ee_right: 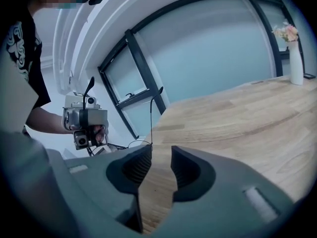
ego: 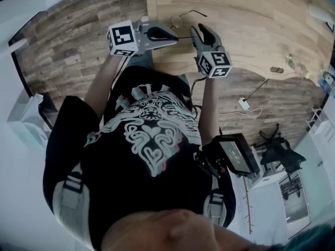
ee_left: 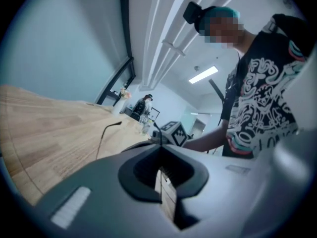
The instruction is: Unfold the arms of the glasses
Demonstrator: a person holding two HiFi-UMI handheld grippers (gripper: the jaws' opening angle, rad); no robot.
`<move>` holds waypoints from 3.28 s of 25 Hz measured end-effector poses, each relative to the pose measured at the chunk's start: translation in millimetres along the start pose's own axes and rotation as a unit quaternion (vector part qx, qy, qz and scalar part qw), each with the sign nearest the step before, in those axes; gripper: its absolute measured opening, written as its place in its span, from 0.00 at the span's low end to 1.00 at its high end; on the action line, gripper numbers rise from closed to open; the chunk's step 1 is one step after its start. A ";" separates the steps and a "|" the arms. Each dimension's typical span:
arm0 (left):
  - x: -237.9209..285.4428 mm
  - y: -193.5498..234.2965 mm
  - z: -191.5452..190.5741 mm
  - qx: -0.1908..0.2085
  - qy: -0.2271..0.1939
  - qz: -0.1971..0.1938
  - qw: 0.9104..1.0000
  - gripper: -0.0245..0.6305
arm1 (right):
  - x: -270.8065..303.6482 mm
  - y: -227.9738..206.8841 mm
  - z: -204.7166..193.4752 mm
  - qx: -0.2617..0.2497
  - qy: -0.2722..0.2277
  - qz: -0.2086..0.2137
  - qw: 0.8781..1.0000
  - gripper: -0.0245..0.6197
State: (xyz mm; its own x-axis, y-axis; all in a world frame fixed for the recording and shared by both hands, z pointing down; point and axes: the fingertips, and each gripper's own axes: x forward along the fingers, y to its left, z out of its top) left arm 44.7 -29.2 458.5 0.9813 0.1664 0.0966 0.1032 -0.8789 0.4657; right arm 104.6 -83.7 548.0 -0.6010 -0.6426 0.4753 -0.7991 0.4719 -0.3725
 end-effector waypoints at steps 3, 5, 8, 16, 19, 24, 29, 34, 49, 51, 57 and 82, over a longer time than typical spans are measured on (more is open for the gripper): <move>-0.2 -4.9 0.5 0.000 0.011 -0.007 1.000 0.02 | 6.7 8.6 10.4 -0.005 -0.010 0.016 1.000 0.23; -1.7 -6.4 1.5 -0.001 0.013 -0.008 1.000 0.02 | 10.4 15.3 15.1 -0.013 -0.013 0.023 1.000 0.23; -1.7 -9.4 1.8 -0.002 0.016 -0.013 1.000 0.02 | 16.7 21.8 12.5 -0.023 -0.004 0.029 0.999 0.26; -2.9 -1.5 -0.9 -0.002 0.003 0.011 1.000 0.02 | 9.7 12.3 5.6 -0.022 -0.015 0.000 1.000 0.04; -10.0 15.9 -4.3 -0.013 -0.016 0.054 0.998 0.02 | 3.6 6.5 1.5 -0.004 -0.015 -0.006 1.000 0.04; -20.9 43.3 -15.4 -0.031 -0.035 0.121 0.992 0.02 | -3.2 -0.1 -3.3 0.023 -0.023 -0.023 0.999 0.04; -23.0 67.8 -32.3 -0.064 -0.034 0.171 0.983 0.02 | -5.2 -8.2 -13.6 0.058 -0.025 -0.037 0.997 0.04; -17.3 83.9 -46.1 -0.073 -0.023 0.213 0.974 0.02 | -9.7 -15.7 -22.8 0.075 -0.021 -0.054 0.996 0.04; -14.4 98.5 -57.0 -0.038 0.001 0.260 0.965 0.02 | -12.9 -18.2 -19.3 -0.034 -0.018 -0.088 0.995 0.04; -12.3 98.1 -61.3 -0.024 0.012 0.260 0.965 0.02 | -9.3 -17.9 -20.5 -0.090 -0.005 -0.095 0.991 0.04; -4.5 91.6 -69.7 -0.004 0.033 0.252 0.967 0.02 | -7.3 -24.2 -23.6 -0.144 0.016 -0.118 0.982 0.04; -3.7 91.1 -76.9 0.032 0.055 0.257 0.964 0.02 | -15.1 -30.4 -38.2 0.013 -0.021 -0.088 0.996 0.04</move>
State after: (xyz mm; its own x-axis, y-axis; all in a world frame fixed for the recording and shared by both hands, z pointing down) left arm 37.9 -75.5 568.2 0.8828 -0.2546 0.3946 -0.3787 -0.8830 0.2774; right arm 137.5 -65.3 582.6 -0.4507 -0.7386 0.5014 -0.8907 0.3347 -0.3076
